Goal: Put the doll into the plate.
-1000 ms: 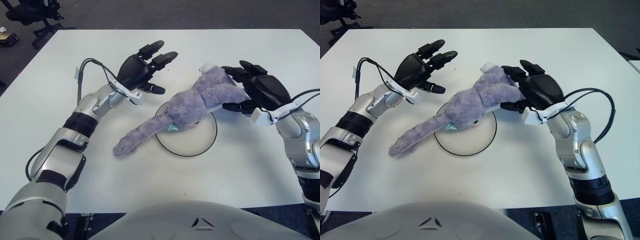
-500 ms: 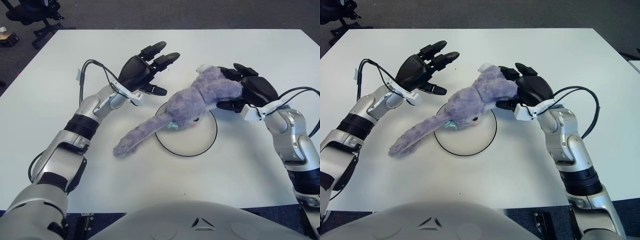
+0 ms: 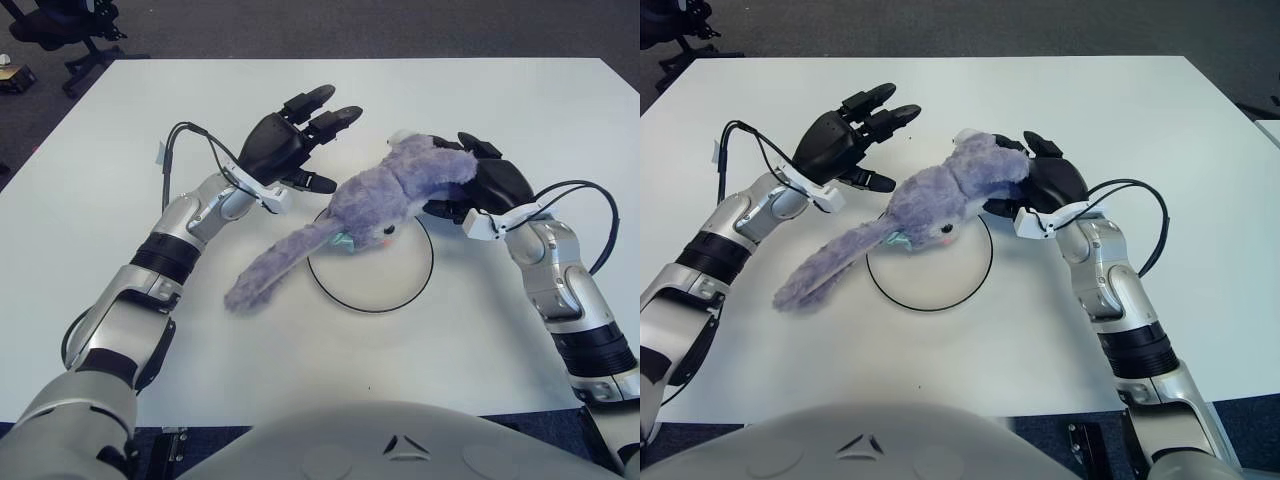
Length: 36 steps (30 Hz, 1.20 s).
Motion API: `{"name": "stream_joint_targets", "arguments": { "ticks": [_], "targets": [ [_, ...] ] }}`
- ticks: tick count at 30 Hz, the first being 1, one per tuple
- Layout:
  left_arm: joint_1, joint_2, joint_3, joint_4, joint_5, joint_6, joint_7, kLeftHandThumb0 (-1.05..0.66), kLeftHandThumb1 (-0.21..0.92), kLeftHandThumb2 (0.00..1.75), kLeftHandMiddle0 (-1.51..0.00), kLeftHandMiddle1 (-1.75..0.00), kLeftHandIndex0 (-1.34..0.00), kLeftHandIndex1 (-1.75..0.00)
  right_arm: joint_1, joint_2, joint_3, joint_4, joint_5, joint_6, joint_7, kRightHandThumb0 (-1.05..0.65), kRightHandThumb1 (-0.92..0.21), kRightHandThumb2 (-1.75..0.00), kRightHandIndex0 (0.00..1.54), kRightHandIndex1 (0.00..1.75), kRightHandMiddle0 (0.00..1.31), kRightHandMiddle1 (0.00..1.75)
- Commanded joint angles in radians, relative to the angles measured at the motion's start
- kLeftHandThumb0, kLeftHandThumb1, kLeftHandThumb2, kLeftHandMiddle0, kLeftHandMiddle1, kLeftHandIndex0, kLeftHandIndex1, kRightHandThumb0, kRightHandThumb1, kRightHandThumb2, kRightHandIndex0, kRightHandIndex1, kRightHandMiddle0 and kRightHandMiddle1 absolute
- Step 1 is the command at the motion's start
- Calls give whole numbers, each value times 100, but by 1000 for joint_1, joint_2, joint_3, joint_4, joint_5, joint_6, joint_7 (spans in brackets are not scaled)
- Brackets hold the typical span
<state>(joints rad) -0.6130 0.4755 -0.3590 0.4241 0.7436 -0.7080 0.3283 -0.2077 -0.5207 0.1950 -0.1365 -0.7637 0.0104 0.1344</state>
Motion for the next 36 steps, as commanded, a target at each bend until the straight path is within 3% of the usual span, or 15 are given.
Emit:
{"name": "stream_joint_targets", "arguments": {
  "ticks": [1, 9, 12, 14, 15, 17, 18, 20, 23, 28, 33, 36],
  "targets": [
    [16, -5, 18, -15, -22, 3, -16, -85, 92, 48, -35, 0, -40, -9, 8, 5, 27, 39, -23, -13, -13, -92, -92, -49, 16, 4, 34, 12],
    [22, -11, 25, -26, -33, 8, -34, -85, 92, 48, -35, 0, -40, -9, -11, -1, 66, 118, -87, -37, -106, -81, -92, -44, 44, 11, 60, 20],
    [24, -12, 26, -30, -35, 10, -38, -85, 92, 48, -35, 0, -40, -9, -14, 2, 72, 135, -91, -43, -129, -78, -92, -42, 49, 14, 63, 22],
    [25, -13, 28, -32, -37, 10, -40, -85, 92, 48, -35, 0, -40, -9, -16, 6, 76, 147, -95, -47, -147, -70, -92, -37, 31, 77, 56, 55],
    [26, -13, 28, -33, -38, 11, -41, -85, 92, 48, -35, 0, -40, -9, -17, 7, 77, 151, -95, -49, -155, -69, -92, -36, 28, 87, 54, 62],
    [28, -14, 29, -36, -39, 12, -44, -85, 92, 47, -35, 0, -40, -9, -19, 9, 78, 156, -93, -50, -165, -62, -92, -30, 18, 128, 46, 93],
    [28, -15, 29, -37, -40, 12, -45, -85, 92, 47, -35, 0, -40, -9, -21, 10, 78, 159, -90, -50, -167, -61, -92, -29, 16, 135, 45, 99],
    [29, -16, 31, -37, -41, 13, -47, -85, 92, 47, -35, 0, -40, -9, -25, 13, 75, 164, -74, -52, -165, -46, -92, -29, 13, 158, 44, 129],
    [29, -18, 33, -37, -42, 13, -50, -85, 92, 47, -35, 0, -40, -9, -34, 13, 72, 188, -54, -70, -176, -40, -92, -29, 13, 169, 43, 144],
    [29, -22, 36, -37, -43, 14, -54, -85, 92, 47, -35, 0, -40, -9, -64, 4, 63, 294, -13, -164, -249, -37, -89, -35, 30, 174, 43, 152],
    [32, -26, 40, -38, -44, 15, -58, -85, 92, 47, -35, 0, -40, -9, -82, 0, 61, 358, -4, -239, -328, -37, -79, -54, 43, 174, 44, 157],
    [33, -29, 43, -40, -45, 17, -61, -85, 92, 47, -35, 0, -40, -9, -90, 0, 58, 390, -7, -276, -386, -39, -68, -77, 58, 175, 41, 167]
  ]
}}
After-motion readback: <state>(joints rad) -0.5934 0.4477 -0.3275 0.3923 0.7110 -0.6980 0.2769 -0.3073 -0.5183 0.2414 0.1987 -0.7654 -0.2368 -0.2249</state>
